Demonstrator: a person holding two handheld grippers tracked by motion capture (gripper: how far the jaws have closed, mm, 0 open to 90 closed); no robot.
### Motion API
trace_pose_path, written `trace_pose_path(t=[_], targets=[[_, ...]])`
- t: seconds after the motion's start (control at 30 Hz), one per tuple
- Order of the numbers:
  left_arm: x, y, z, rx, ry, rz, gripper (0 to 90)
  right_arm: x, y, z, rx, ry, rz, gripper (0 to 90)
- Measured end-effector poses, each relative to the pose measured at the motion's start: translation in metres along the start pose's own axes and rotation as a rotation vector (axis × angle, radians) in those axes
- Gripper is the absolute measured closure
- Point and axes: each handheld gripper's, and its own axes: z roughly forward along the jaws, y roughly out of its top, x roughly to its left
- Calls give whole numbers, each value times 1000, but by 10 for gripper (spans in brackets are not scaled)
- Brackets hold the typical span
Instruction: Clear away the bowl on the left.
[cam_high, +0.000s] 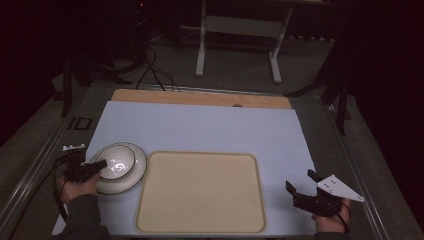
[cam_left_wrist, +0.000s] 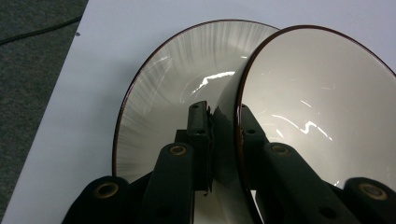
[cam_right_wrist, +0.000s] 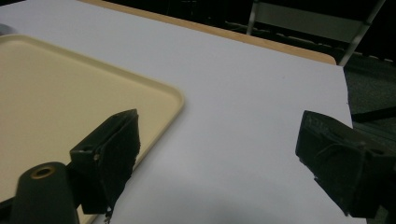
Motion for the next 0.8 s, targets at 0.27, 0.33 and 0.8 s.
trace_pose_path(t=[0.27, 0.33, 0.8], targets=[[3, 0, 2, -8, -28, -57, 814, 0, 0, 0, -2, -3, 0, 134], [3, 0, 2, -9, -40, -59, 815, 0, 0, 0, -5, -5, 0, 134], [2, -1, -2, -53, -146, -40, 811, -1, 1, -2, -13, -3, 4, 134]])
